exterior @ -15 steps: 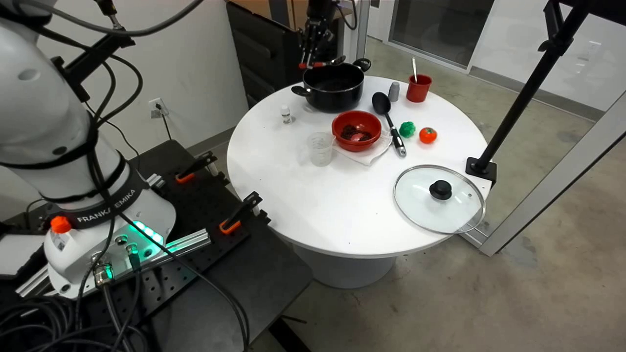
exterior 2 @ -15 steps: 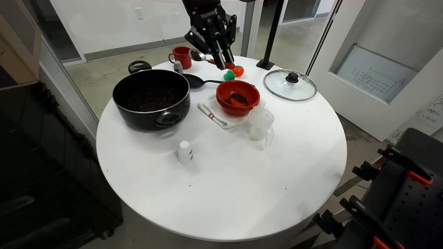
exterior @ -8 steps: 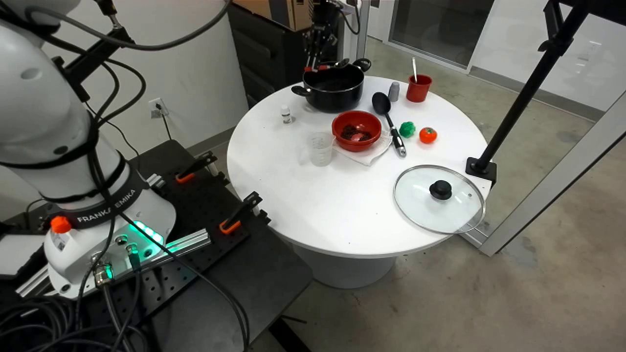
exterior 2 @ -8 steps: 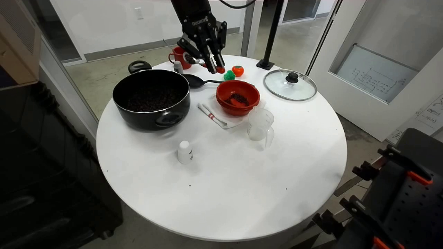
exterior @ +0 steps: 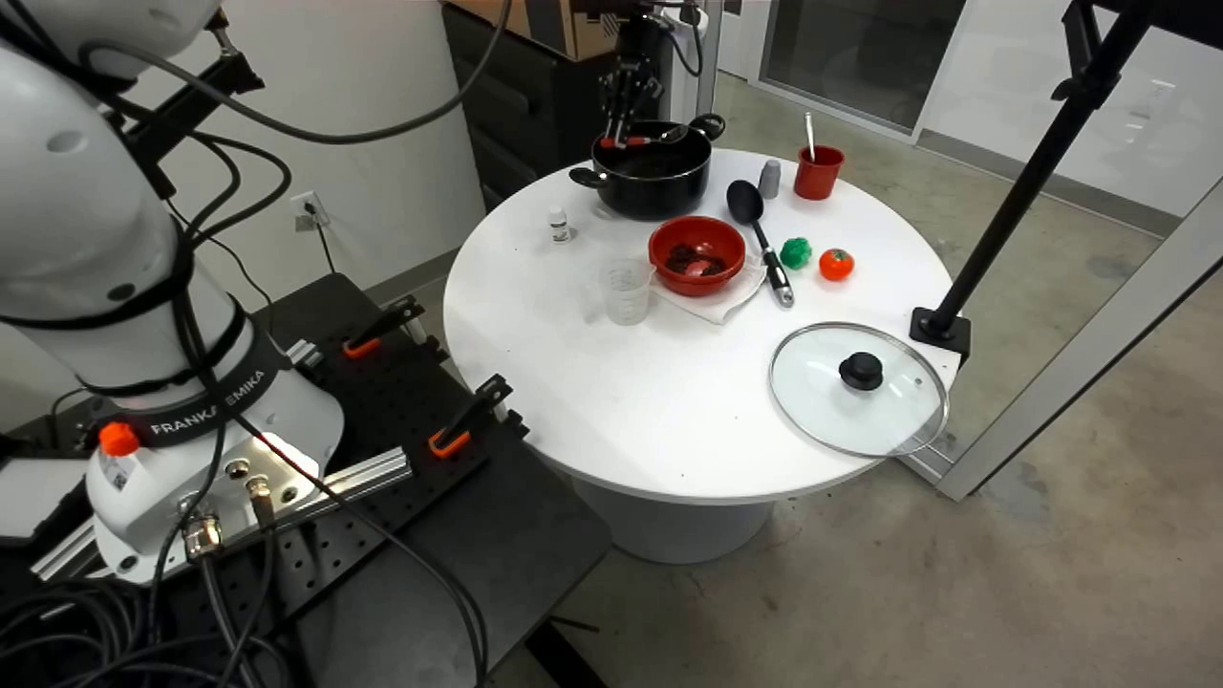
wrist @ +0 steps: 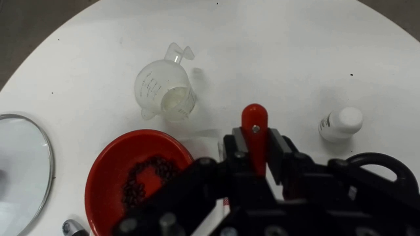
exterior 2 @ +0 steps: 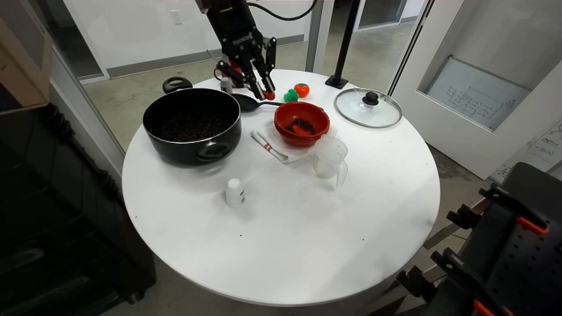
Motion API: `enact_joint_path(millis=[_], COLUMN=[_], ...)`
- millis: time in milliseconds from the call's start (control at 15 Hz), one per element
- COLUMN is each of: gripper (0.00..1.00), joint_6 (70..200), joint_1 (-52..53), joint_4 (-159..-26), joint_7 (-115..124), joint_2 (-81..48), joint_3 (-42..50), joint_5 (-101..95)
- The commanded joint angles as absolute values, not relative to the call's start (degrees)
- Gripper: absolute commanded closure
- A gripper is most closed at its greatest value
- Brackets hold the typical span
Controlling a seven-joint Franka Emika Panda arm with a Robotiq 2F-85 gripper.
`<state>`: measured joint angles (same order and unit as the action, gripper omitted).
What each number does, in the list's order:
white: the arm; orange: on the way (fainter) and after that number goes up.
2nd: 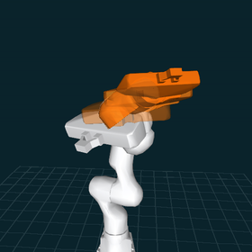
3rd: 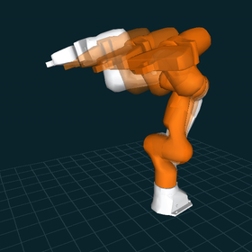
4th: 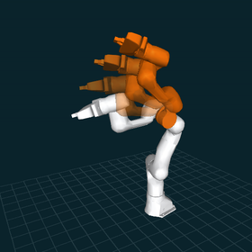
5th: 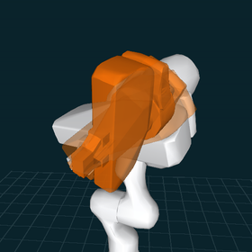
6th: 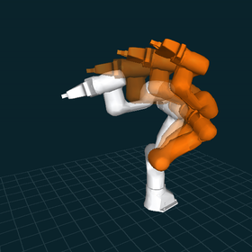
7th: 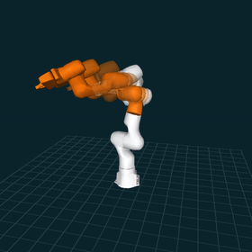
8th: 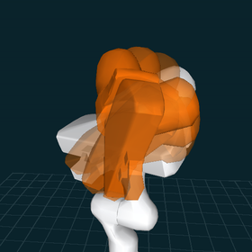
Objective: Pour the contents of the jug into the red bowl then place a spoonful in the pot
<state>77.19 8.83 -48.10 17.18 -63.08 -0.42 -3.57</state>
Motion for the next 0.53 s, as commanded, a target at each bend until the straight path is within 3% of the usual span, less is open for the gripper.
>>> enact_joint_path(millis=[0, 467], gripper=[0.95, 0.95], joint_6=[71.9, 68.0], joint_1=[10.0, 10.9], joint_4=[-35.4, -28.0], joint_7=[19.9, 22.5], joint_2=[-69.6, -73.6], joint_3=[-0.1, 0.5], joint_5=[-3.3, -2.6])
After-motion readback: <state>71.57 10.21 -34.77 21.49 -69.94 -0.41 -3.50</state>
